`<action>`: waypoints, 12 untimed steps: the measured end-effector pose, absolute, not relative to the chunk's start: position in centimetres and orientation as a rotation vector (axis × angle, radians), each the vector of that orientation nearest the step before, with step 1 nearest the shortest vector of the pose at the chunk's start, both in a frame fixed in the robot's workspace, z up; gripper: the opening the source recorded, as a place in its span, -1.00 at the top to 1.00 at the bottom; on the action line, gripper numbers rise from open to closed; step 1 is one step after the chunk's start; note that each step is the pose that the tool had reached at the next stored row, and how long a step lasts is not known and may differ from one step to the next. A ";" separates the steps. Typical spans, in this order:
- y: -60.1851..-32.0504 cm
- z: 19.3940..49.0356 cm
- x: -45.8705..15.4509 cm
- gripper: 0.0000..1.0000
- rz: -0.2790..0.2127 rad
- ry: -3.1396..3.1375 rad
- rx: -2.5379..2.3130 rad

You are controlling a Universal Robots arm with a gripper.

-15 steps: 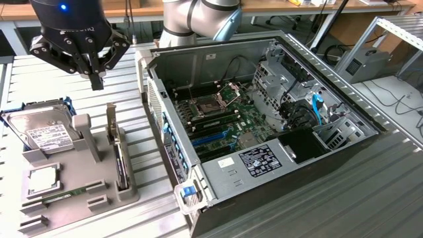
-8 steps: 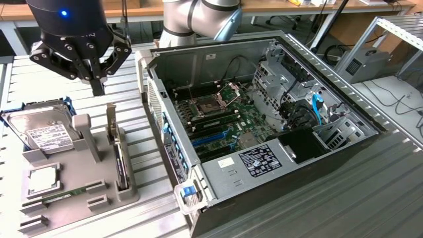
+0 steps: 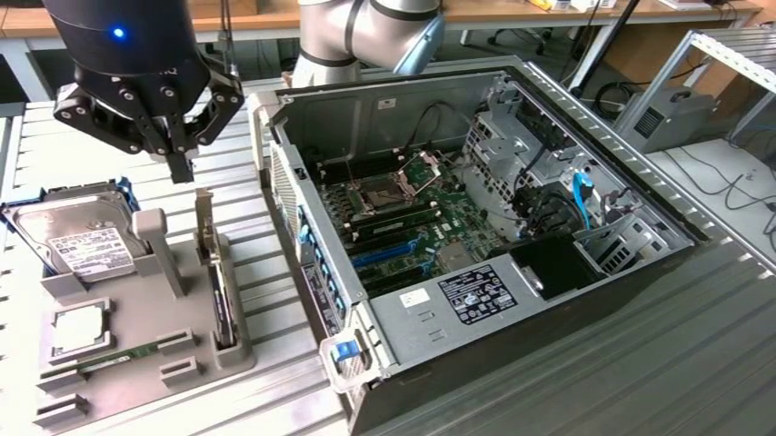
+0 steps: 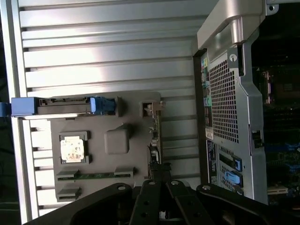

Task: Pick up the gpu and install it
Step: 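Reach for the gpu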

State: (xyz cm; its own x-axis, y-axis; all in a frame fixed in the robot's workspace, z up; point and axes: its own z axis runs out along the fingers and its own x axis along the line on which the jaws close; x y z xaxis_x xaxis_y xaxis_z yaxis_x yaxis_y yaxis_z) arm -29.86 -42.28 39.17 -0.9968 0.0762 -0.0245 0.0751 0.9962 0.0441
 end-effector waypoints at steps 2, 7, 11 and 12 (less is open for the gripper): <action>-42.4 39.2 -29.9 0.79 0.067 3.113 0.118; -42.9 39.2 -29.9 0.79 0.067 3.112 0.118; -43.2 39.2 -29.9 0.79 0.067 3.112 0.118; -43.3 39.2 -29.9 0.79 0.067 3.113 0.118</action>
